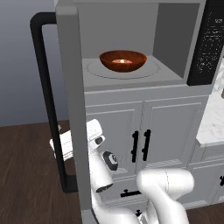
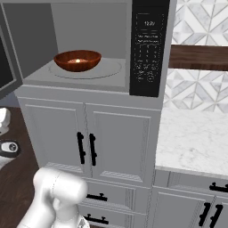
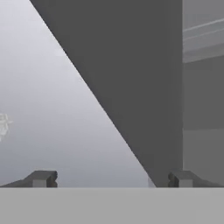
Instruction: Open the microwave, place the bowl with waffle inside the microwave, then close the microwave door and turn it on.
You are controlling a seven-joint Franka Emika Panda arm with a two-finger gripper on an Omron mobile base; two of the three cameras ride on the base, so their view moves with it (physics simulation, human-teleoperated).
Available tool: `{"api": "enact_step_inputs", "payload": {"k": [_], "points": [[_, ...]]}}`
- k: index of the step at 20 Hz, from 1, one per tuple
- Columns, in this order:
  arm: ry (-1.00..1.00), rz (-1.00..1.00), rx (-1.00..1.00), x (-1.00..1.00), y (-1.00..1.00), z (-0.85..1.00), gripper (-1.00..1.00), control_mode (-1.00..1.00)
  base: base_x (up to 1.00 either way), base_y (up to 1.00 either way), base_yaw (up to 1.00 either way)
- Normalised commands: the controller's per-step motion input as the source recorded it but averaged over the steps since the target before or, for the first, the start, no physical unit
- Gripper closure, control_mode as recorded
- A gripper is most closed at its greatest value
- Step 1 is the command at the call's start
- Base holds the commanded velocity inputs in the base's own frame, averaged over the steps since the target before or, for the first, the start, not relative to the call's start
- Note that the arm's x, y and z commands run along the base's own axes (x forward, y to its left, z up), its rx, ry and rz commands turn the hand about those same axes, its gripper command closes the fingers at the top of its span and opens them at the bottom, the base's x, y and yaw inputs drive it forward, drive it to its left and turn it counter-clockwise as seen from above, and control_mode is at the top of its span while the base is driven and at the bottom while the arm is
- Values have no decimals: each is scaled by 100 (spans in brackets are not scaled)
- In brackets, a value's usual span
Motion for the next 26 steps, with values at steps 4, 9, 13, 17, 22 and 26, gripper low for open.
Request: {"api": "enact_step_inputs", "payload": {"k": [4, 9, 13, 17, 22, 26], "points": [[-18, 0, 0, -33, 39, 0, -100, -100, 0, 0, 0], [-19, 0, 0, -39, 33, 1, -100, -100, 0, 0, 0], [-10, 0, -1, -33, 57, 0, -100, -100, 0, 0, 0], [0, 0, 0, -3, 50, 0, -100, -100, 0, 0, 0], [-28, -3, 0, -46, 20, 2, -100, -100, 0, 0, 0], [-23, -9, 3, -2, 1, 1, -100, -100, 0, 0, 0]]}}
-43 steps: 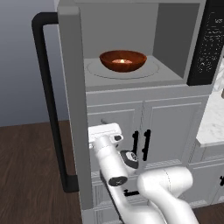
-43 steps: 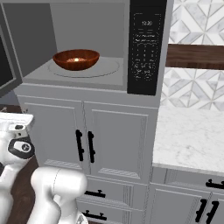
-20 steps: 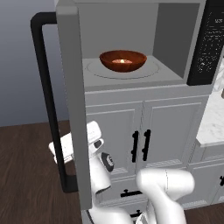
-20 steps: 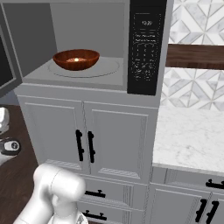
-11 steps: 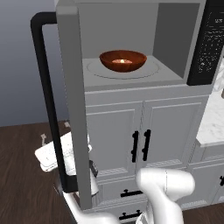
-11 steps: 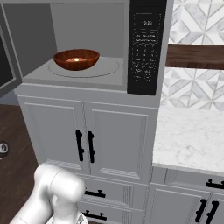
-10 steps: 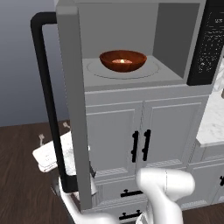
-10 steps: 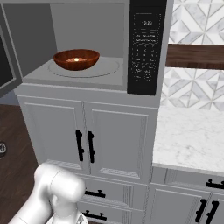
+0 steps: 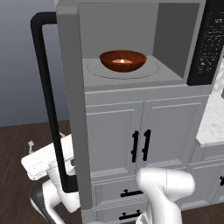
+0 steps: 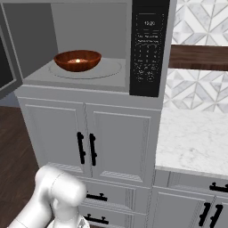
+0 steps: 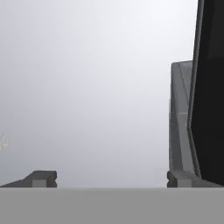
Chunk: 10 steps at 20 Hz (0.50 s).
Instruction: Open the microwave, place the bowl with waffle inside the microwave, then close the microwave door and turn it on.
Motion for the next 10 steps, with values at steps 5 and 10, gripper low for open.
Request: {"api": "enact_step_inputs", "payload": {"k": [5, 10], "points": [[-28, -15, 5, -4, 0, 26, -100, -100, 0, 0, 0], [-20, -15, 7, 0, 0, 20, -100, -100, 0, 0, 0]]}}
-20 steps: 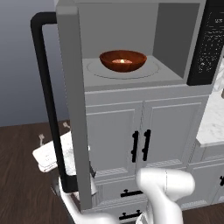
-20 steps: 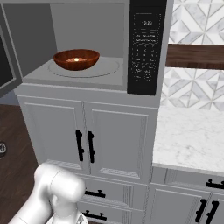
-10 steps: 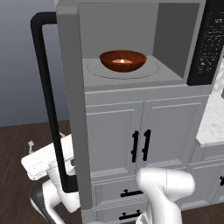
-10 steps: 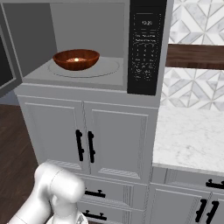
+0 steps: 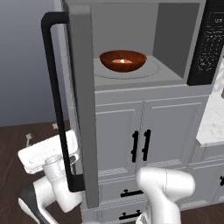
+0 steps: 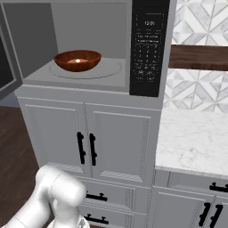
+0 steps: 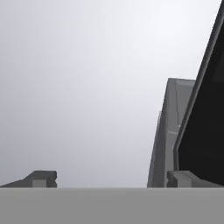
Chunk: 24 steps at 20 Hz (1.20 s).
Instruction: Open the microwave, place the bowl with waffle inside the microwave, then close the microwave door and turn it on.
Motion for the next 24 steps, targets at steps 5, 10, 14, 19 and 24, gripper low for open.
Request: {"api": "enact_step_inputs", "payload": {"k": [5, 10, 14, 19, 24], "points": [[-22, -12, 10, 0, -17, 1, -100, -100, 0, 0, 0], [-19, -8, 18, 0, -47, 2, -100, -100, 0, 0, 0], [-20, -8, 26, 0, -61, 4, -100, -100, 0, 0, 0], [-18, -9, 32, 0, -60, 16, -100, -100, 0, 0, 0], [-16, -11, 31, 0, -56, 19, -100, -100, 0, 0, 0]]}}
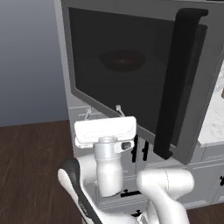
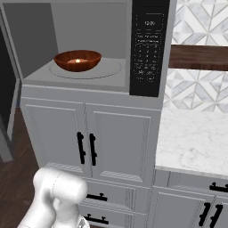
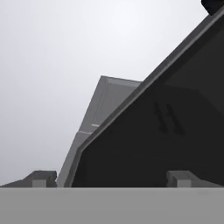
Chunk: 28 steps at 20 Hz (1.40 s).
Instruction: Open the microwave, place the bowl with waffle inside the microwave, then close the microwave door and turn it on.
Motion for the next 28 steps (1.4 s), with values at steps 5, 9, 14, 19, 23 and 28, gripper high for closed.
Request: {"api": "enact_step_inputs", "payload": {"k": [5, 9, 14, 19, 23, 28], "points": [[-11, -9, 25, 0, -55, 19, -100, -100, 0, 0, 0], [0, -1, 9, 5, -38, 21, -100, -100, 0, 0, 0], [5, 2, 2, 31, -28, 28, -100, -100, 0, 0, 0], [20, 7, 2, 33, -29, 22, -100, -100, 0, 0, 0], [30, 5, 5, 34, -28, 14, -100, -100, 0, 0, 0], [29, 5, 7, 31, -30, 6, -100, -100, 0, 0, 0]]}}
